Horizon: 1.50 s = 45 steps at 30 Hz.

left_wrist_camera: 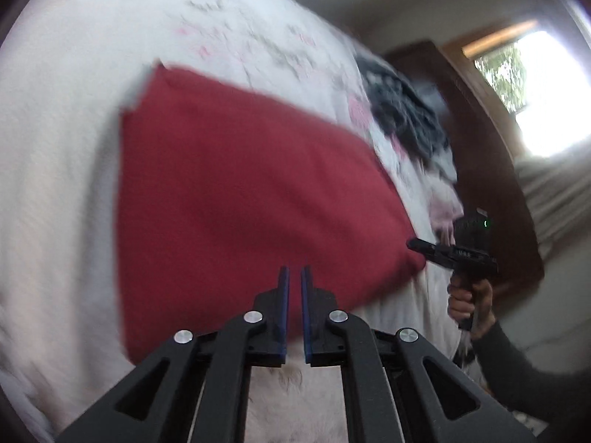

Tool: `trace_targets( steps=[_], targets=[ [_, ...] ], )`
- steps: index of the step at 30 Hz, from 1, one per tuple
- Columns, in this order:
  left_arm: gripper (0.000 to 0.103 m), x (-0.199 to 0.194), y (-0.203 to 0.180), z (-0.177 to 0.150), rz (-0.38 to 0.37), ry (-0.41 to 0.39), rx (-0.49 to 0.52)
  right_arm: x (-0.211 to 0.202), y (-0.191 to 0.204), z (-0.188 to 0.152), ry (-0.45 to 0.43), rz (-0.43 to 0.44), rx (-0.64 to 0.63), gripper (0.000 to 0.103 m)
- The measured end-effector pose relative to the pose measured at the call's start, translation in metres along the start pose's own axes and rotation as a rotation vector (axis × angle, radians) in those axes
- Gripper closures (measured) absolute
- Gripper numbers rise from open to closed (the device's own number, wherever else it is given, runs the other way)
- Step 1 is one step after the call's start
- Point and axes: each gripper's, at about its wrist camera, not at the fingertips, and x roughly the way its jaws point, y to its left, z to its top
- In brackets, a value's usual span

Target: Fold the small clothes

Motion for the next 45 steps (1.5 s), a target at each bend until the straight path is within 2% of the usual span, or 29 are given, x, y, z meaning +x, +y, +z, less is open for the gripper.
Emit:
trace_targets(
  steps=[2, 4, 5, 6, 8, 10, 12, 13, 15, 16, 17, 18, 19, 20, 21, 23, 25, 28, 31, 35, 36, 39, 45],
  targets=[
    [0.099, 0.016, 0.017, -0.009, 0.050, 0.030, -0.040, 0.012, -0.013, -0.008, 0.020, -0.033, 0.028, 0.103],
    [0.101, 0.020, 0.036, -0.016, 0.030, 0.034, -0.102, 0.013, -0.032, -0.005, 0.019, -0.020, 0.080, 0.103],
    [0.101, 0.017, 0.035, -0.016, 0.029, 0.031, -0.106, 0.009, -0.036, -0.004, 0.019, -0.015, 0.097, 0.103],
    [0.101, 0.014, 0.030, -0.020, 0.025, 0.025, -0.104, -0.003, -0.036, -0.006, 0.008, -0.044, 0.088, 0.103],
    [0.102, -0.001, 0.018, -0.020, -0.042, 0.004, -0.085, -0.025, -0.030, -0.006, -0.032, -0.049, 0.072, 0.093],
    [0.095, -0.008, 0.017, -0.024, -0.010, -0.010, -0.076, -0.046, -0.039, -0.007, -0.067, -0.066, 0.092, 0.092],
    [0.096, -0.007, 0.037, -0.024, 0.043, -0.009, -0.140, -0.049, -0.054, -0.015, -0.054, -0.133, 0.122, 0.101],
    [0.101, -0.012, 0.055, -0.024, 0.049, -0.018, -0.197, -0.050, -0.066, -0.018, -0.044, -0.159, 0.154, 0.103],
    [0.101, -0.028, 0.065, -0.026, 0.039, -0.055, -0.237, -0.067, -0.069, -0.024, -0.078, -0.182, 0.181, 0.103],
    [0.101, -0.037, 0.066, -0.029, 0.041, -0.067, -0.238, -0.074, -0.062, -0.025, -0.099, -0.225, 0.167, 0.090],
    [0.098, -0.050, 0.068, -0.038, 0.033, -0.083, -0.247, -0.085, -0.046, -0.028, -0.128, -0.277, 0.128, 0.087],
    [0.086, -0.059, 0.070, -0.042, 0.019, -0.099, -0.263, -0.091, -0.034, -0.032, -0.140, -0.299, 0.093, 0.087],
    [0.069, -0.071, 0.074, -0.048, 0.009, -0.127, -0.294, -0.095, -0.010, -0.039, -0.156, -0.354, 0.018, 0.082],
    [0.060, -0.084, 0.078, -0.056, -0.001, -0.164, -0.323, -0.095, 0.007, -0.045, -0.160, -0.408, -0.047, 0.069],
    [0.048, -0.094, 0.083, -0.064, -0.015, -0.196, -0.350, -0.087, 0.039, -0.058, -0.165, -0.479, -0.171, 0.062],
    [0.044, -0.104, 0.086, -0.076, -0.038, -0.224, -0.385, -0.054, 0.093, -0.081, -0.161, -0.559, -0.359, 0.035],
    [0.042, -0.113, 0.085, -0.092, -0.055, -0.257, -0.403, -0.005, 0.151, -0.107, -0.149, -0.630, -0.595, 0.029],
    [0.041, -0.119, 0.078, -0.106, -0.079, -0.292, -0.402, 0.061, 0.214, -0.157, -0.156, -0.698, -0.903, 0.024],
    [0.039, -0.126, 0.080, -0.120, -0.083, -0.305, -0.405, 0.124, 0.266, -0.195, -0.169, -0.773, -1.177, 0.025],
    [0.036, -0.134, 0.084, -0.128, -0.100, -0.341, -0.407, 0.177, 0.297, -0.221, -0.196, -0.869, -1.401, 0.031],
    [0.035, -0.133, 0.083, -0.128, -0.101, -0.351, -0.415, 0.194, 0.302, -0.227, -0.203, -0.917, -1.470, 0.031],
    [0.034, -0.134, 0.095, -0.139, -0.127, -0.379, -0.454, 0.220, 0.311, -0.233, -0.190, -0.969, -1.551, 0.037],
    [0.034, -0.136, 0.106, -0.148, -0.182, -0.405, -0.477, 0.257, 0.308, -0.223, -0.135, -1.039, -1.604, 0.043]
  ],
)
